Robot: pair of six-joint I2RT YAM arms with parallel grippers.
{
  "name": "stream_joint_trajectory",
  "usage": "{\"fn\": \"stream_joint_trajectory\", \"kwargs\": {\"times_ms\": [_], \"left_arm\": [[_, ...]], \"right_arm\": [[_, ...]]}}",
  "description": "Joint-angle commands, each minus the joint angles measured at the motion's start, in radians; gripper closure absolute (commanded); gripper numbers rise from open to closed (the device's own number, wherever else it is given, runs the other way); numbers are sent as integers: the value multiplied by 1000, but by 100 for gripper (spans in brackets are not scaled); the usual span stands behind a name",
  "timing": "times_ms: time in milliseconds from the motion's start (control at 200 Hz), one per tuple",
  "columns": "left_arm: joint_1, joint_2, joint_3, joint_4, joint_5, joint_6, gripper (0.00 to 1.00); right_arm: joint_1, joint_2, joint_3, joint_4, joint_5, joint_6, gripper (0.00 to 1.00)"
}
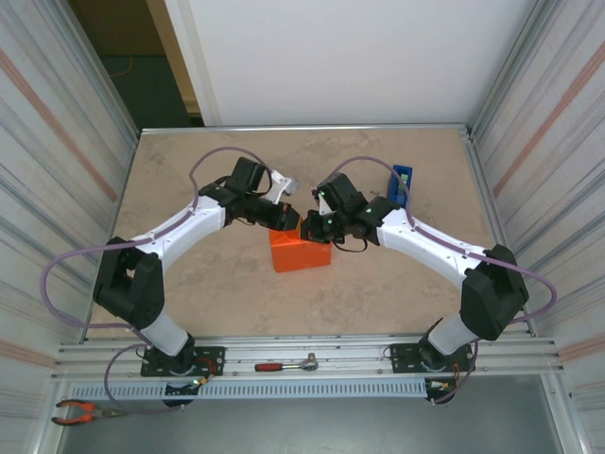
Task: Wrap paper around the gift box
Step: Stick the wrapping paper to the gift box.
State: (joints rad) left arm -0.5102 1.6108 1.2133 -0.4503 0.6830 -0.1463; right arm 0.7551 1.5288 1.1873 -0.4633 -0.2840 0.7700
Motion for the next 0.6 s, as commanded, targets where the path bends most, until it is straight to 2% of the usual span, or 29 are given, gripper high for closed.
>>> {"fn": "stream_joint_trajectory", "kwargs": {"times_ms": [0, 230, 596], "left_arm": [[-13, -3, 39, -60, -29, 30, 100], [-13, -72, 72, -116, -57, 54, 100], [-25, -120, -28, -108, -51, 52, 100]], "right_arm": [[16, 45, -64, -123, 18, 0, 100], [16, 39, -66, -118, 21, 2, 100], [17, 43, -69, -111, 16, 7, 100]]}}
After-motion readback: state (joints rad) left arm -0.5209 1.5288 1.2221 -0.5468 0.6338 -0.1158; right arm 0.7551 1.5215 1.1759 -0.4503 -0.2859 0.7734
